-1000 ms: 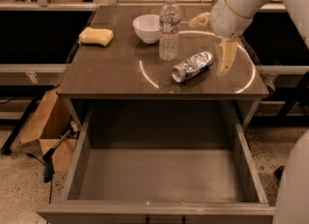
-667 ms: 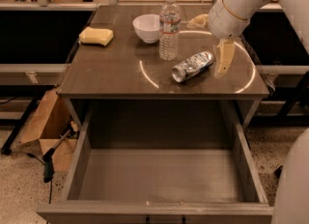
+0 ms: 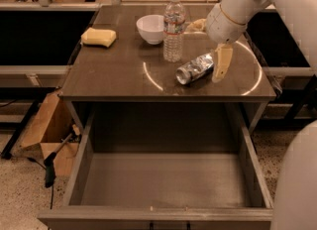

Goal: Place redbull can into top drawer

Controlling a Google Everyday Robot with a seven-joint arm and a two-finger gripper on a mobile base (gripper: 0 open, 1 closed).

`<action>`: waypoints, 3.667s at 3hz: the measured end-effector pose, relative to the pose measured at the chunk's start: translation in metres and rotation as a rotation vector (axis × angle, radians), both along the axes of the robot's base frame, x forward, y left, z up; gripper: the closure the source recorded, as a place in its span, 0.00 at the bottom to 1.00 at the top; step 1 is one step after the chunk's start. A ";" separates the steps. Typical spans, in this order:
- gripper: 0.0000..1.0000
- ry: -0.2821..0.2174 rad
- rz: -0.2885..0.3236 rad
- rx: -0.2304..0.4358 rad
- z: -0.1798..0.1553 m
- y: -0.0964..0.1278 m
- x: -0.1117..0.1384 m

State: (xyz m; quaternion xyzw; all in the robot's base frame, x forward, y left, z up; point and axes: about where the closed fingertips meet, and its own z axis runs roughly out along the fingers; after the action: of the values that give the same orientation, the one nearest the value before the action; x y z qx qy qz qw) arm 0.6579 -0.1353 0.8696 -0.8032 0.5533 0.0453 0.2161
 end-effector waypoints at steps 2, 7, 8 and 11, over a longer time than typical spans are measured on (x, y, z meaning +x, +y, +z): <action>0.00 0.047 -0.015 0.017 -0.022 0.007 0.006; 1.00 0.047 -0.015 0.017 -0.022 0.007 0.006; 1.00 0.047 -0.015 0.017 -0.022 0.007 0.006; 1.00 0.001 -0.089 0.028 0.017 -0.002 -0.025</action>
Offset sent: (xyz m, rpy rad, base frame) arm 0.0023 0.0023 -0.0267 0.0182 0.0775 -0.0290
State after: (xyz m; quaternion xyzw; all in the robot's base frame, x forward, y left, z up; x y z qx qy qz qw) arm 0.6329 -0.1371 0.8870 -0.7746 0.5880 0.0437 0.2288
